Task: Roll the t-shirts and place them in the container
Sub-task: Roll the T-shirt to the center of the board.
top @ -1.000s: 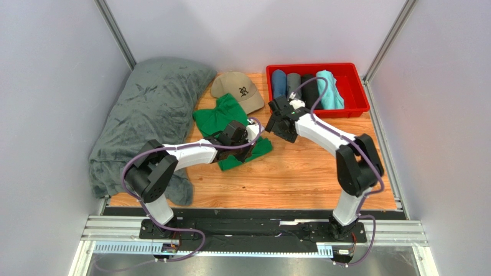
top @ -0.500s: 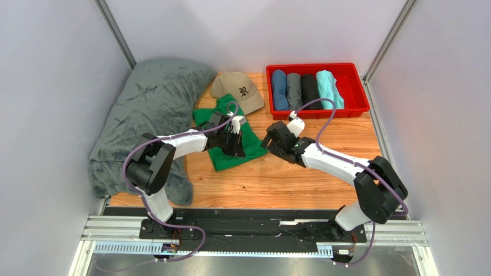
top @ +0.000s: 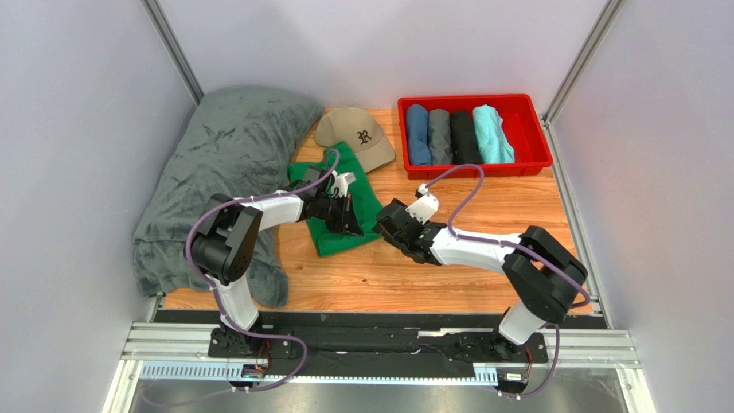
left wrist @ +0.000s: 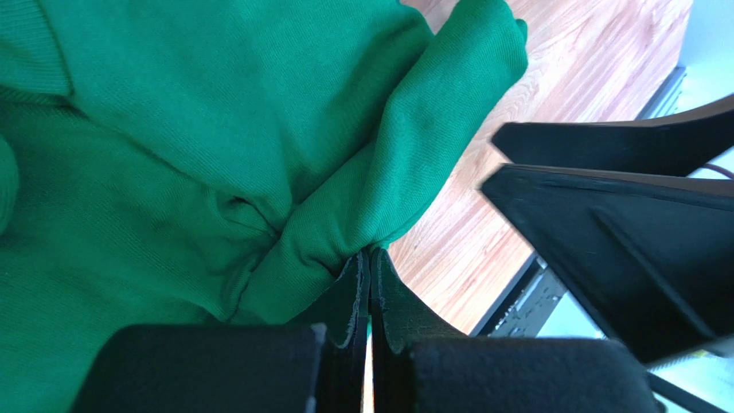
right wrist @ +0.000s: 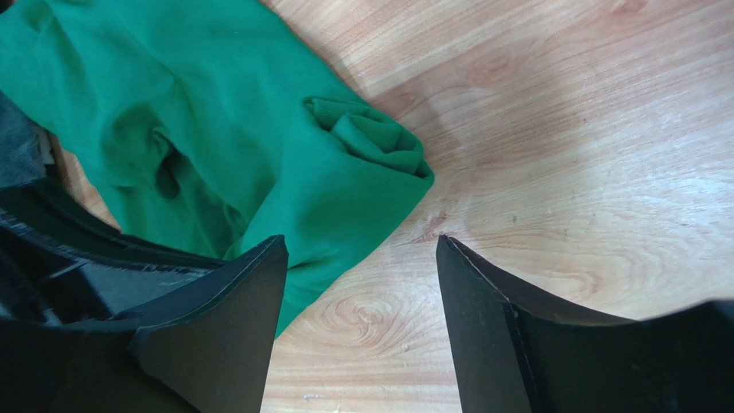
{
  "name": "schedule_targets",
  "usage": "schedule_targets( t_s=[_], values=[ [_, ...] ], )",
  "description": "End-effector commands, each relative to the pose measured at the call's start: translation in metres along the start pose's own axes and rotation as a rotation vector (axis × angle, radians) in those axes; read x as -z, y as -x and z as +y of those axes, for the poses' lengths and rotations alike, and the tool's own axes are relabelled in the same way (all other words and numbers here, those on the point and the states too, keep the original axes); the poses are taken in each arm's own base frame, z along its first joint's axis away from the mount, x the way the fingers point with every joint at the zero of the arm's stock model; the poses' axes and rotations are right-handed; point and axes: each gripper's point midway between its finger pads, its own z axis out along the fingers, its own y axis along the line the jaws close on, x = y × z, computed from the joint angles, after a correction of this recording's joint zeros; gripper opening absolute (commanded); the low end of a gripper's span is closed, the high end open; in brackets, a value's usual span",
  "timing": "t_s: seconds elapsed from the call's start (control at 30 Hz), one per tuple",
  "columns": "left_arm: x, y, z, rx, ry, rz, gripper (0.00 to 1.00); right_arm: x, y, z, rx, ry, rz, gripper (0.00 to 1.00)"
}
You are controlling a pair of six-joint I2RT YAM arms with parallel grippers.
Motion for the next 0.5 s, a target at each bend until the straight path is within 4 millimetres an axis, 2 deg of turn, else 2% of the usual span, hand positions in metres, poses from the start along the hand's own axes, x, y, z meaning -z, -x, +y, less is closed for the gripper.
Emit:
schedule_targets(
  t_s=[0.0,0.3,0.43,0.47],
  values=[
    [0.000,-0.016,0.015,0.073,0.033,0.048,0.00,-0.012,0.006,0.006,-0.107,0.012,-0.078,0.68],
    [-0.001,-0.018,0.014,0.080,0.020,0.057,0.00,-0.028,0.007,0.008,-0.130,-0.009,-0.132,0.66],
    [-0.001,-0.018,0.012,0.083,0.009,0.059,0.00,-0.034,0.004,0.008,-0.117,-0.039,-0.129,0.60],
    [-0.001,-0.018,0.012,0.083,0.006,0.060,0.00,-0.035,0.004,0.006,-0.109,-0.052,-0.129,0.55]
  ],
)
